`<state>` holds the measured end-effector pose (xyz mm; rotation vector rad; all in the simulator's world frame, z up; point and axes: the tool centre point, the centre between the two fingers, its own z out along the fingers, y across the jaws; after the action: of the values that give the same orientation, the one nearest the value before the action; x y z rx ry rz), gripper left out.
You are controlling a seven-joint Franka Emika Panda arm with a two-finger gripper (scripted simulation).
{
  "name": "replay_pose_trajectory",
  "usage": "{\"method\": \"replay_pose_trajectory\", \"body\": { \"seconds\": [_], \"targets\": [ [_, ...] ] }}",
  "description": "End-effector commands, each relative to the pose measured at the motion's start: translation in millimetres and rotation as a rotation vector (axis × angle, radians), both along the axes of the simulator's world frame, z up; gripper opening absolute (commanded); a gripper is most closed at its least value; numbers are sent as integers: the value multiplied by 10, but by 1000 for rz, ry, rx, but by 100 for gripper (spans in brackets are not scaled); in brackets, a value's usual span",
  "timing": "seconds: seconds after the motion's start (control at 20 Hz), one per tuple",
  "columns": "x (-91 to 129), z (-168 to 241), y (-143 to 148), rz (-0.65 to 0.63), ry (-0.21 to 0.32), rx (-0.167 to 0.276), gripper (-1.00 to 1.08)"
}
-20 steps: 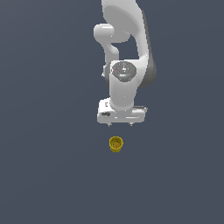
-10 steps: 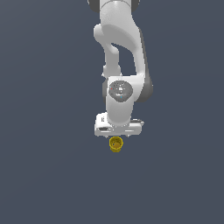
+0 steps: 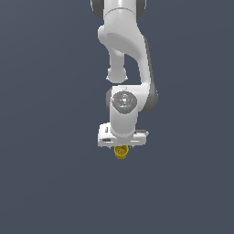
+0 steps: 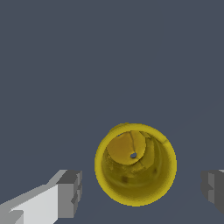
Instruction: Pick up the object and move it to a goal position.
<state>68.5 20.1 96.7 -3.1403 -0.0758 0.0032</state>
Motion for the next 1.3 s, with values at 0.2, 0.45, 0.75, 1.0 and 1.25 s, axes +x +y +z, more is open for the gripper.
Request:
{"method": "replay_pose_trajectory", "body": {
  "seconds": [0.2,0.45,0.75,1.0,1.25],
  "targets": [
    [1,-141,-1,0,0,0,100],
    [-3,-408,0,1,-2,0,100],
    [11,-507,-1,1,-2,0,100],
    [13,-505,-1,1,-2,0,-100],
    [13,-505,-1,1,-2,0,-100]
  ]
}}
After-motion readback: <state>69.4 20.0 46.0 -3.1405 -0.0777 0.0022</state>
